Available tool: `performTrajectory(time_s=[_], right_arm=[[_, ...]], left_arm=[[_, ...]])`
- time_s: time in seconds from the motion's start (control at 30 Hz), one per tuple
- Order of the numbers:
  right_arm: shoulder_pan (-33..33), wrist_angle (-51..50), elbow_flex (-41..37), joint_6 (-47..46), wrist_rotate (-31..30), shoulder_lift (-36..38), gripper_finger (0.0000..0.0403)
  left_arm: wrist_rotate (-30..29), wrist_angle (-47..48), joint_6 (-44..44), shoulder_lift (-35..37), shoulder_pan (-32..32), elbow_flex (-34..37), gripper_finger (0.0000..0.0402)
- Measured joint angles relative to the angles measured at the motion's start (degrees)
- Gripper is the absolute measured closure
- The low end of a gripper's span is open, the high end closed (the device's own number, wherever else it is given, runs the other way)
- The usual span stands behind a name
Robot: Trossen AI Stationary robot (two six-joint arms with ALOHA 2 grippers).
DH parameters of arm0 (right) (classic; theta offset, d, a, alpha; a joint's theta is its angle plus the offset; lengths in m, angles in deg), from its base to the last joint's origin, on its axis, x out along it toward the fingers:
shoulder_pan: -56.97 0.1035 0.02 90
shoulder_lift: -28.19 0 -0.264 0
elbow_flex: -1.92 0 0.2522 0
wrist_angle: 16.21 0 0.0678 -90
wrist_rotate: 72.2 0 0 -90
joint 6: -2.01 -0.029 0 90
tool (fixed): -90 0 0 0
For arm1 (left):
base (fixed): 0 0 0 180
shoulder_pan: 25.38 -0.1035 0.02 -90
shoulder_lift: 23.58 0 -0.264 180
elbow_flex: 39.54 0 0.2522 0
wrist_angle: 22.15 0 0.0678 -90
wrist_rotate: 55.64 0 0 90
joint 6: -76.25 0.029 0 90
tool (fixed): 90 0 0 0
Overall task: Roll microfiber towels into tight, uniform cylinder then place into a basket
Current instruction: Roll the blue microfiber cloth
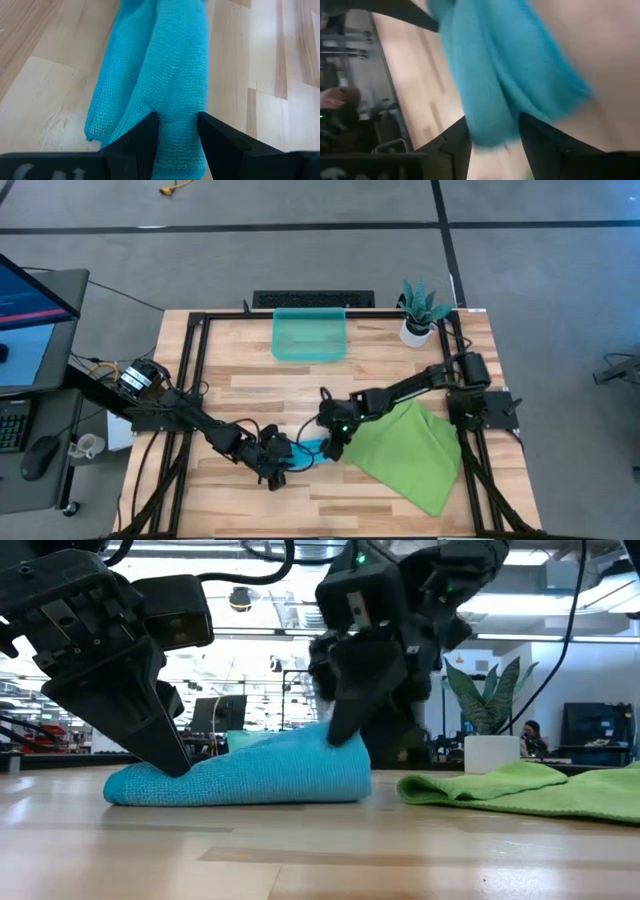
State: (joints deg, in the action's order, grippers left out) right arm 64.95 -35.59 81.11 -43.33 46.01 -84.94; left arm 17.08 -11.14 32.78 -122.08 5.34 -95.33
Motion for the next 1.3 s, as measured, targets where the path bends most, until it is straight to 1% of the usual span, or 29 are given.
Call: performTrajectory(time_s=[0.1,0.13,0.27,0.4,0.63,0.87,0.97,1.13,1.23,1.3], right_arm=[[-0.9,-1.0,0.3,1.3,-2.0,2.8,0.022],[-1.1,-3.4,-0.1,2.1,-2.9,4.3,0.0221],[-0.9,-6.2,-0.2,5.0,-8.3,8.5,0.0222],[1.7,-5.9,-0.1,8.7,-13.1,10.5,0.022],[8.5,-3.6,-0.1,15.0,-18.0,10.6,0.0222],[12.3,3.5,-0.1,20.1,-23.1,10.6,0.0221],[12.6,6.0,0.1,20.4,-24.0,9.1,0.0223],[11.8,6.8,-0.1,20.3,-23.9,5.1,0.0234],[10.7,7.4,0.0,17.6,-23.7,2.4,0.0242],[9.8,6.4,-0.2,16.1,-23.3,2.0,0.0248]], left_arm=[[0.0,-0.2,0.1,0.0,0.0,0.0,0.0262],[0.0,-0.7,0.1,0.0,0.0,0.1,0.0262],[-0.1,-1.1,0.1,0.0,-0.1,0.1,0.0262],[-0.1,-1.0,0.1,0.0,-0.1,0.1,0.0262],[-0.1,-1.1,0.0,0.0,-0.1,0.0,0.0262],[-0.1,-1.2,-0.2,0.0,-0.2,0.0,0.0262],[-0.1,-1.3,-0.3,0.0,-0.2,0.0,0.0262],[-0.3,-1.4,-0.3,0.0,-0.2,0.0,0.0262],[-0.5,-1.4,-0.3,-0.1,-0.2,0.0,0.0262],[-0.5,-1.4,-0.3,-0.1,-0.2,0.0,0.0262]])
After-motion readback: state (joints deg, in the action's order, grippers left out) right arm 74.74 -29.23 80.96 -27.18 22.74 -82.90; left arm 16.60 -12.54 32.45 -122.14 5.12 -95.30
